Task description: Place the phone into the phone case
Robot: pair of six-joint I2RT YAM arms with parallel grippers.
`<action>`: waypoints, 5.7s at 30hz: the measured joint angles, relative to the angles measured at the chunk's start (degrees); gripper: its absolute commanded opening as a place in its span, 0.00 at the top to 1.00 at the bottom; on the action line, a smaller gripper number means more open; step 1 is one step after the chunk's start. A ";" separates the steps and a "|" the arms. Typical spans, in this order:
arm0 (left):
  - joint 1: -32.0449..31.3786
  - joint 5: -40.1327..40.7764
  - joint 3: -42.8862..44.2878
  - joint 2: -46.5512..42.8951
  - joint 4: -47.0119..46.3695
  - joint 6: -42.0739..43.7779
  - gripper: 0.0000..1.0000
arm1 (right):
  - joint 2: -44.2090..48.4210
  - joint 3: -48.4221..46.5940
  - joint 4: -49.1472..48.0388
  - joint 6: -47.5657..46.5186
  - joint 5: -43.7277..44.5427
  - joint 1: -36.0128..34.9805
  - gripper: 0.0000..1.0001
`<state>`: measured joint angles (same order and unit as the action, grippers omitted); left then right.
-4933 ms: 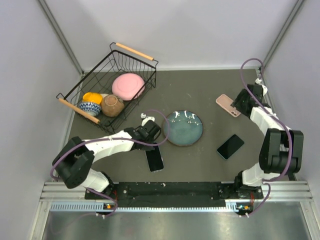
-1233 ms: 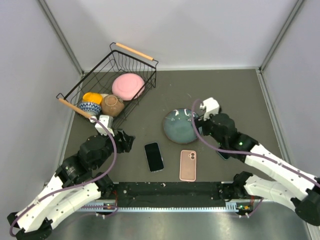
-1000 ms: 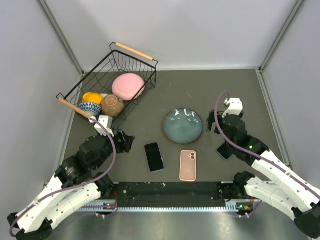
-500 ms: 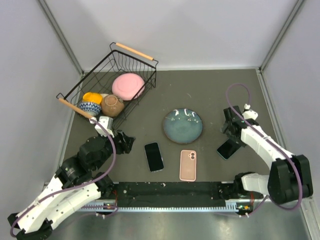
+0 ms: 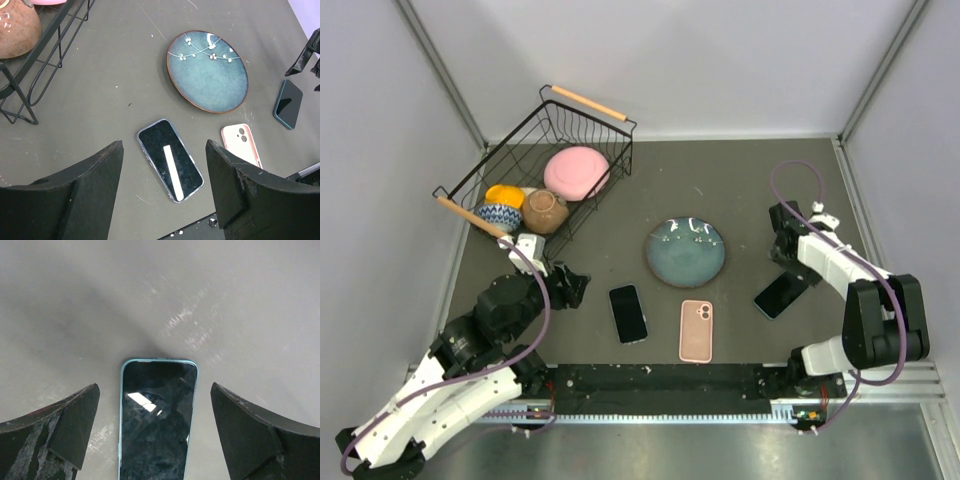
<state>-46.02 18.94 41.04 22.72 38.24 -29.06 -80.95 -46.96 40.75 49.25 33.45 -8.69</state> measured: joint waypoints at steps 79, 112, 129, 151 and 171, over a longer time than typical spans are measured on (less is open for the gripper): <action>-0.07 -8.68 -0.02 -4.22 -0.55 1.79 0.28 | 2.58 8.00 -10.23 -84.21 -12.13 -13.42 0.01; -0.61 -8.92 -1.07 -0.63 -1.27 1.79 0.28 | -14.86 -11.13 -8.28 -88.96 -40.17 3.91 0.01; -0.61 -7.54 -1.07 0.04 -1.27 1.79 0.29 | -16.28 -15.15 -5.07 -91.19 -40.94 6.45 0.01; -0.61 -5.79 -1.07 -0.61 -0.98 2.10 0.28 | -15.54 -17.90 0.83 -95.78 -44.13 10.71 0.01; -0.63 -3.96 -1.07 -3.23 -0.90 2.23 0.28 | -20.52 -17.55 -0.26 -95.95 -44.00 10.82 0.03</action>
<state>-46.65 14.98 39.97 19.49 37.34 -26.83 -101.47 -64.51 40.49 -46.70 -10.55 2.13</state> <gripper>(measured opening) 0.718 0.983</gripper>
